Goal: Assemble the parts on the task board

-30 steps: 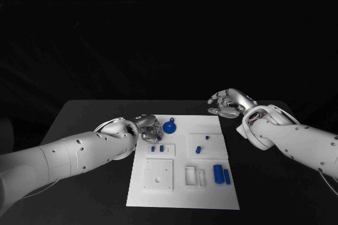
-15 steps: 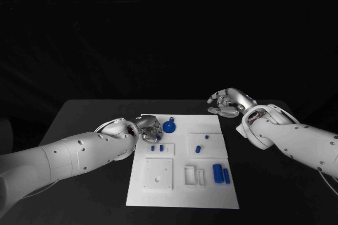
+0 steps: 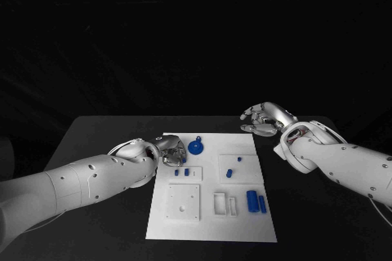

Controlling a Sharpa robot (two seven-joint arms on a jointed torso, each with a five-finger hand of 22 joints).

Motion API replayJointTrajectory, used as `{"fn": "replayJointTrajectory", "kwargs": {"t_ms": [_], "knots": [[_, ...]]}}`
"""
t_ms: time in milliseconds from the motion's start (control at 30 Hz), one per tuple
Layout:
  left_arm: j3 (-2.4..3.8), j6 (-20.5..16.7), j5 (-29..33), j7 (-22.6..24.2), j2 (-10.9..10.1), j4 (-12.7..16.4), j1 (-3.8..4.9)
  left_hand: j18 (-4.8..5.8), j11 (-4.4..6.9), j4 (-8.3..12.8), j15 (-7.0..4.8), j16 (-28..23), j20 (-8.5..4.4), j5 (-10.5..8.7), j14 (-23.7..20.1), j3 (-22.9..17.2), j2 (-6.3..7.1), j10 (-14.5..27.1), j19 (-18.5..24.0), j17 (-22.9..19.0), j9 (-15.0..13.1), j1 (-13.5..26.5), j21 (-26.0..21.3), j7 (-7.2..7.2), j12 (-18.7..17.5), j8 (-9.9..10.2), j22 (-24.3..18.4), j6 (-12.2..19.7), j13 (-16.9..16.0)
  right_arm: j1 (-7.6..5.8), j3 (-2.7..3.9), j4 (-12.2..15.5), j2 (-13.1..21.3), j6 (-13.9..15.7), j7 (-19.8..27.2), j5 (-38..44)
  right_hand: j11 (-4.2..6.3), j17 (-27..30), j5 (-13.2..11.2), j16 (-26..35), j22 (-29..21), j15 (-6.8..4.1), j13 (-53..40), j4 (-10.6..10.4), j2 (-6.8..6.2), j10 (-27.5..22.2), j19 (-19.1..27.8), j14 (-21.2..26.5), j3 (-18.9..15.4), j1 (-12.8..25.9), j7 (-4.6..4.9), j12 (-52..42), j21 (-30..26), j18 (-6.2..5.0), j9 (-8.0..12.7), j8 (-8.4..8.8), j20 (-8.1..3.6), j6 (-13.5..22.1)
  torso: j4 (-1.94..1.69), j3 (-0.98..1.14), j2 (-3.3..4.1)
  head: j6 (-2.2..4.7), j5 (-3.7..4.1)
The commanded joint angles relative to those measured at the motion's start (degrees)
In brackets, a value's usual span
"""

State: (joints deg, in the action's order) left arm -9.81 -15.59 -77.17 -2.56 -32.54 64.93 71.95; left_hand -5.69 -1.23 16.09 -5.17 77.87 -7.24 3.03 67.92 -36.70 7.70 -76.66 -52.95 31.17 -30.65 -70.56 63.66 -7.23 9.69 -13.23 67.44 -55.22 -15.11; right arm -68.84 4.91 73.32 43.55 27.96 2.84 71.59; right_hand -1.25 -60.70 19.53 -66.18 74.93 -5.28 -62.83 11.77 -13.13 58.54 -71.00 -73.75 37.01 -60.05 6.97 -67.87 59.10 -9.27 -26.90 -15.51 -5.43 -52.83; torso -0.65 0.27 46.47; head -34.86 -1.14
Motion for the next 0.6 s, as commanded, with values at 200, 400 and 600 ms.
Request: {"fn": "replayJointTrajectory", "kwargs": {"t_ms": [200,400,600], "knots": [[-0.05,-0.94,0.45,0.26,-0.35,-0.13,-0.17,-0.13,-0.35,0.18,0.35,-0.03,-3.04,0.23,-0.46,-0.06,0.93,0.38,0.49,-0.12,0.52,-0.50,-0.29,0.10,-0.56,0.88,0.13,1.82,0.07,0.01,0.02,0.20,0.12,-1.04,1.24,0.18,-0.88,1.79,-0.39,2.76,-0.08,1.05,5.73,0.26,-0.67,-1.59,2.13,1.94,-0.35,-0.24,1.67,7.10,-2.77,-5.73,0.60,1.02,1.18,3.18,0.02,-0.08,0.01,0.14,0.09],[0.00,-1.64,0.74,0.23,-0.85,-0.34,-0.18,-0.12,-0.42,0.13,0.42,-0.04,-3.00,0.26,-0.54,-0.11,1.20,0.48,0.54,-0.17,0.77,-0.77,-0.36,0.01,-0.69,1.17,0.17,2.60,0.11,0.02,0.01,0.44,0.18,-2.45,0.88,1.48,-1.04,3.34,-0.85,3.93,-0.63,1.29,11.27,0.31,-0.68,-1.90,2.49,2.34,-0.48,-0.55,1.80,13.39,-4.40,-5.73,0.73,0.89,1.91,3.43,0.01,-0.05,0.02,0.25,0.17],[0.12,-3.86,4.02,1.38,-1.80,-0.09,-0.18,-0.15,-0.73,0.00,0.70,-0.07,-2.88,0.31,-0.61,-0.28,1.33,1.21,0.57,-0.25,0.85,-1.05,-0.47,-0.28,-1.16,1.04,0.19,2.69,0.28,0.20,-0.04,1.15,0.31,-7.32,0.03,5.72,-1.60,3.97,-2.98,3.66,-0.43,1.77,22.48,1.00,-0.35,-1.77,2.41,2.52,0.12,-0.83,2.19,27.64,-5.02,-5.73,0.68,0.32,1.93,3.02,0.01,-0.09,0.01,0.49,0.62]]}}
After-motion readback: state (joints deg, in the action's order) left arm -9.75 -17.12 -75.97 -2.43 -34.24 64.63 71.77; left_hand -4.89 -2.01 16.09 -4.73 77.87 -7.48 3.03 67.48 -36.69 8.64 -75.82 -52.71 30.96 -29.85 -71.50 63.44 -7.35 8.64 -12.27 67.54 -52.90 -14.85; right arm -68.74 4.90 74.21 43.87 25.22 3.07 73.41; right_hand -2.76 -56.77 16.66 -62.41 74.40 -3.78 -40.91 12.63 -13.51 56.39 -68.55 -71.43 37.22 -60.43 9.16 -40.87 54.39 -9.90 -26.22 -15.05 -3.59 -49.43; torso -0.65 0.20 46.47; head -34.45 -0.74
